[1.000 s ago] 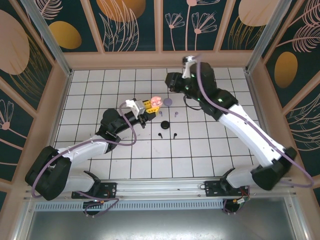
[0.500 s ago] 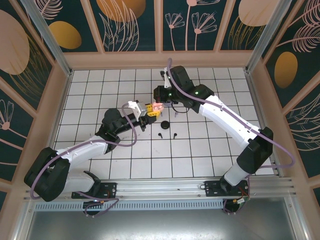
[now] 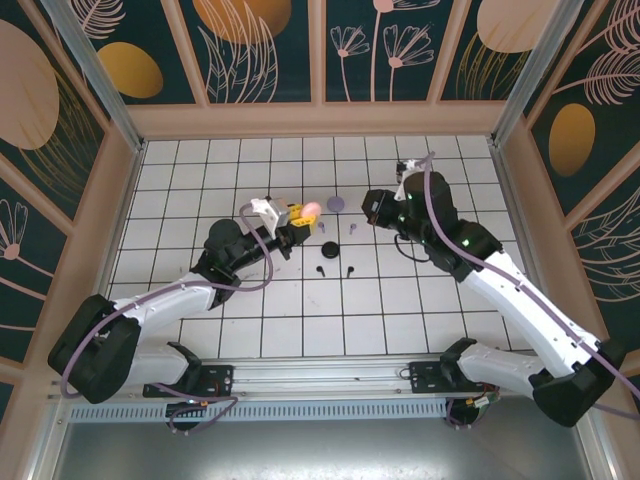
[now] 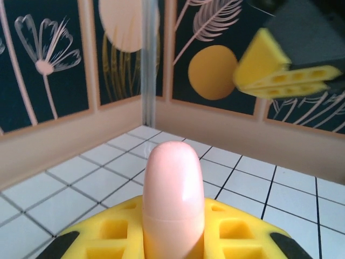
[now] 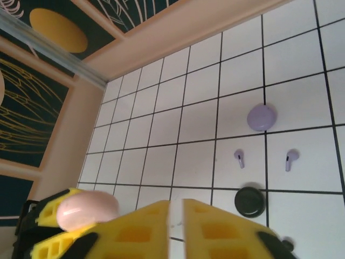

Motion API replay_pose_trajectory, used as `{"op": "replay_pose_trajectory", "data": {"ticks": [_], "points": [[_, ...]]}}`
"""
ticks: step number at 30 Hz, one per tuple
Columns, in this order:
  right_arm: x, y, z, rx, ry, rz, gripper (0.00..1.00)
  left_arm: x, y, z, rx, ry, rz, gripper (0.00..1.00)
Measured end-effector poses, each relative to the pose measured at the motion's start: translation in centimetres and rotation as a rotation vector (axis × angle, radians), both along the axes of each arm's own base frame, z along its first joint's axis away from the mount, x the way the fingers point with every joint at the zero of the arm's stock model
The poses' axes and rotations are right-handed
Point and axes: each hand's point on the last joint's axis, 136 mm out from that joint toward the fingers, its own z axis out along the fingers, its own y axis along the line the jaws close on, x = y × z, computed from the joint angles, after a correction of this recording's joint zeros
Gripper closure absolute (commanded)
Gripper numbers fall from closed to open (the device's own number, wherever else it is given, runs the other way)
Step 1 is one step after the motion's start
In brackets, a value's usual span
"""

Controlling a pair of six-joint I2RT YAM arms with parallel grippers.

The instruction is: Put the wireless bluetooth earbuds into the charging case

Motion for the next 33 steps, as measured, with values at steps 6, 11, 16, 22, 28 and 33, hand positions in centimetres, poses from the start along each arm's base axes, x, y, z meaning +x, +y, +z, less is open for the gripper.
{"op": "replay_pose_trajectory", "data": {"ticks": [6,11,16,22,28,33], "points": [[-0.7,-0.8,-7.1,-0.017,0.117,-0.051,0.49,4.5,2.5,-5.4,-0.002,0.296,0.126,1.00],[-2.2,-0.8,-11.7,-0.063,0.192,-0.051,0.41,8.4,6.6,-11.1,-0.022,0.571,0.263,1.00],[-3.0,0.1,-12.5,-0.061,0.195,-0.037,0.39,10.4,6.9,-14.5,-0.033,0.773,0.263,1.00],[-3.2,0.6,-12.2,-0.058,0.176,-0.032,0.38,11.4,6.3,-18.0,-0.025,0.935,0.248,1.00],[-3.1,0.4,-12.1,-0.063,0.169,-0.042,0.38,11.6,8.1,-21.9,-0.024,1.075,0.313,0.92],[-2.9,0.5,-11.4,-0.058,0.157,-0.046,0.35,12.2,8.2,-22.9,-0.008,1.120,0.328,0.81]]}}
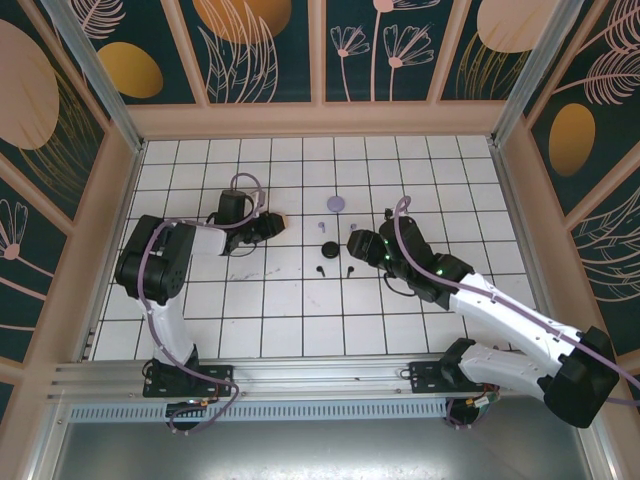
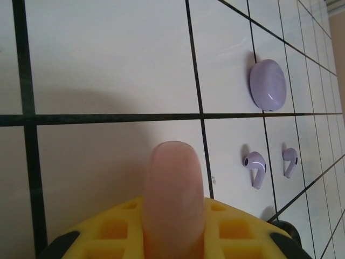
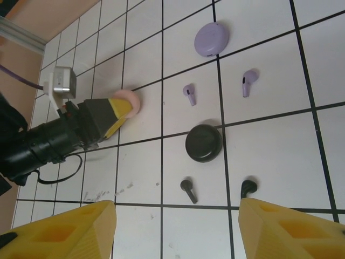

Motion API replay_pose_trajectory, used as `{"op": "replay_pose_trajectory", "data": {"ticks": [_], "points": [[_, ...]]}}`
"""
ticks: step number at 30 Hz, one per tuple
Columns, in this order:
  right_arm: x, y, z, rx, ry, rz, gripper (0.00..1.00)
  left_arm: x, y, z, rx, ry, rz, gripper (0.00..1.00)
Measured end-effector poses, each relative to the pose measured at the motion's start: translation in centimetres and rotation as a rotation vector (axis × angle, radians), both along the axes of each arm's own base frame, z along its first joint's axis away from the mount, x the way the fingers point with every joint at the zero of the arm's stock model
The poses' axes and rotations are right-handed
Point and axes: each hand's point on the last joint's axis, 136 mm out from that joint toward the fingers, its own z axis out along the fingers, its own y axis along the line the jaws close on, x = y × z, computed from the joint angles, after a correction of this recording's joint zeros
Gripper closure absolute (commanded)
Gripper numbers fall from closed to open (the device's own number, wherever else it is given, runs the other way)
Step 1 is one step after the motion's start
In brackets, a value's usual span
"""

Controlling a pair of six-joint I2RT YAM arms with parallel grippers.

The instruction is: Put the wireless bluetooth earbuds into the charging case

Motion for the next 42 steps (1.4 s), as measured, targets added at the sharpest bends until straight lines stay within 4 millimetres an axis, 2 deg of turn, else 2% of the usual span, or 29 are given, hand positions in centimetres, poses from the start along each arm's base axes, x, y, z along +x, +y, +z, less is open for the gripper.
{"op": "replay_pose_trajectory", "data": {"ticks": [2,8,15,22,24,27,32,36,39,42], "points": [[0.1,0.2,0.5,0.006,-0.010,0.002,0.34,0.0,0.1,-0.2,0.008,0.014,0.003,0.73],[0.2,0.4,1.3,0.004,-0.024,0.001,0.30,0.7,0.8,-0.2,0.043,0.023,0.023,0.58],[0.3,0.5,1.2,-0.020,-0.019,-0.005,0.29,1.7,2.2,-0.1,0.108,0.014,0.065,0.50],[0.9,0.8,1.4,-0.047,-0.014,-0.014,0.28,2.3,7.3,0.3,0.254,0.023,0.203,0.49],[1.1,0.9,1.2,-0.061,-0.007,-0.016,0.28,2.4,8.6,1.7,0.290,-0.002,0.239,0.49],[1.5,1.1,0.3,-0.101,0.018,-0.021,0.28,2.8,9.4,5.4,0.314,-0.088,0.274,0.49],[2.5,2.1,-2.2,-0.188,0.089,-0.023,0.29,2.9,10.1,14.1,0.292,-0.304,0.328,0.48],[3.0,3.0,-5.0,-0.260,0.155,-0.016,0.29,2.2,10.6,19.6,0.245,-0.468,0.375,0.38],[3.1,3.5,-7.0,-0.310,0.203,-0.011,0.29,1.0,10.9,21.7,0.212,-0.542,0.396,0.25],[3.6,4.0,-8.5,-0.355,0.241,-0.015,0.29,0.3,11.0,22.7,0.194,-0.578,0.405,0.19]]}}
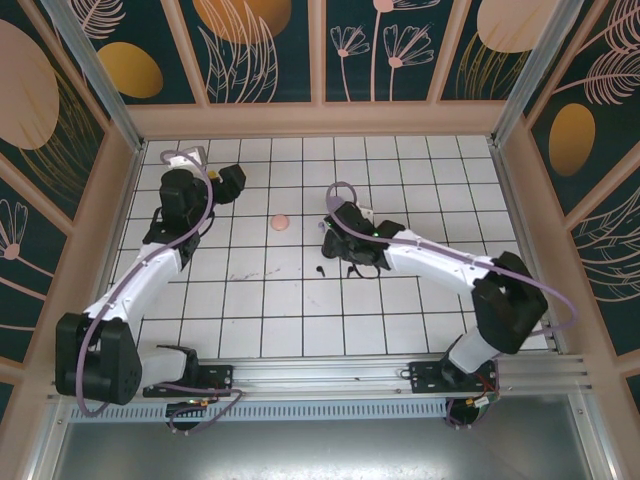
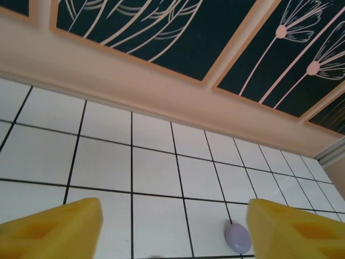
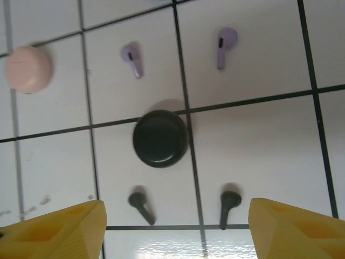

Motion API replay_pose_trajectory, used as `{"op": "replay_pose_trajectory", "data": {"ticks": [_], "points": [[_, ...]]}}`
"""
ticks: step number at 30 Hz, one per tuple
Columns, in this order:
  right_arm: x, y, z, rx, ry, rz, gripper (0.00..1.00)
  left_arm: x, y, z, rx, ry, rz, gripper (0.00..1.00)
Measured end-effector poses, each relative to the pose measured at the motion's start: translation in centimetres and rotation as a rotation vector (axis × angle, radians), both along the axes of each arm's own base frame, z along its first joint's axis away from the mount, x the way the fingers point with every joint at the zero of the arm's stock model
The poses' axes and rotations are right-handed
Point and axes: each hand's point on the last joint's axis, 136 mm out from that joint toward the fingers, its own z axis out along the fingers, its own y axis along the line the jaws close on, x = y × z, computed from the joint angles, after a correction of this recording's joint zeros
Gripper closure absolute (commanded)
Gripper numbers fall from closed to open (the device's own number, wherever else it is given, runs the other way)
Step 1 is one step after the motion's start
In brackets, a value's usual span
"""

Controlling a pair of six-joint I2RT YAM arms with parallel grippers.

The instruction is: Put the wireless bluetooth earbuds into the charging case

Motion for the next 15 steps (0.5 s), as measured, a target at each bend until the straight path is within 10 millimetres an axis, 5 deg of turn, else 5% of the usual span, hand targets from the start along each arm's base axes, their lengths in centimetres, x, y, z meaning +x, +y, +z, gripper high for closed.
{"op": "replay_pose_trajectory", "data": {"ticks": [5,10,15], "points": [[1.6,1.5,-0.9,-0.025,0.023,-0.020,0.29,-0.9,0.2,1.9,-0.034,-0.058,0.005,0.01],[2.9,2.8,-1.5,-0.041,0.042,-0.040,0.29,-2.2,1.2,3.5,-0.137,-0.131,0.065,0.01],[3.5,3.4,-3.1,-0.068,0.084,-0.067,0.29,-2.9,2.5,2.8,-0.237,-0.120,0.149,0.01]]}}
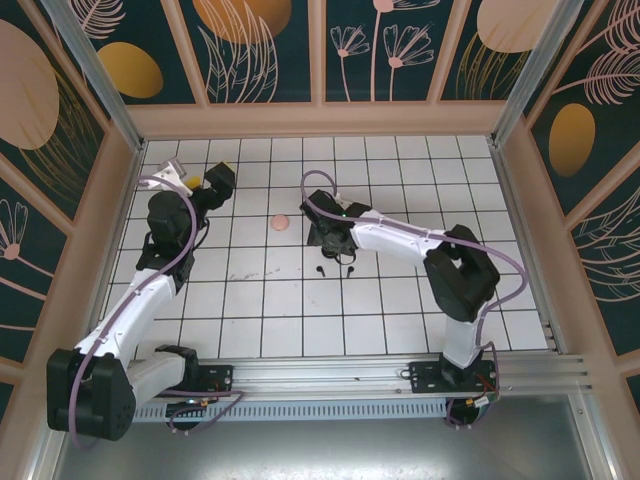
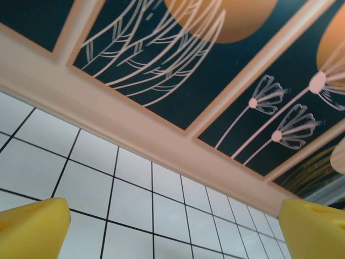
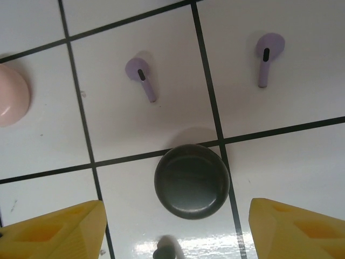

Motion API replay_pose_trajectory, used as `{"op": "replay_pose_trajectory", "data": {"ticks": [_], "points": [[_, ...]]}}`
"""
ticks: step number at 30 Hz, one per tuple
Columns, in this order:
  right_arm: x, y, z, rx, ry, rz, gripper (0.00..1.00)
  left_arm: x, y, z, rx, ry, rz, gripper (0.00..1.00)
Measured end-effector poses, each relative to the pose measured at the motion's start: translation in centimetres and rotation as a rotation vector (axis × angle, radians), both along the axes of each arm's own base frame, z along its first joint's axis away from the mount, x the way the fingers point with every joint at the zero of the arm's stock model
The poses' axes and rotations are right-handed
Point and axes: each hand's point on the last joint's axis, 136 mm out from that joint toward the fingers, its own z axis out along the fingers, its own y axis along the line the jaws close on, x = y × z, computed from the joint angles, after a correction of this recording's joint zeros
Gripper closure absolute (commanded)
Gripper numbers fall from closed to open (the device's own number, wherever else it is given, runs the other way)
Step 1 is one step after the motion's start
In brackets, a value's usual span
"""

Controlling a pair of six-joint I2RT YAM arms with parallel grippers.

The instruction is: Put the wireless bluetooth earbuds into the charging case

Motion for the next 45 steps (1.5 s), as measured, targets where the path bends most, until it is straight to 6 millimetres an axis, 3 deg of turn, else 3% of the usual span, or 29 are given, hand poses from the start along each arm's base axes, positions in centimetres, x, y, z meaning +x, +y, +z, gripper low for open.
{"op": "replay_pose_trajectory", "data": {"ticks": [9,31,45], "points": [[0.2,-0.2,-2.9,-0.067,0.076,-0.037,0.29,0.1,0.4,-0.1,-0.026,0.007,0.025,0.01],[1.0,0.2,-5.4,-0.116,0.124,-0.045,0.36,0.3,1.6,-1.6,-0.012,0.055,0.095,0.01],[1.0,0.1,-5.6,-0.121,0.128,-0.046,0.57,0.1,0.9,-1.5,-0.015,0.051,0.057,0.01]]}}
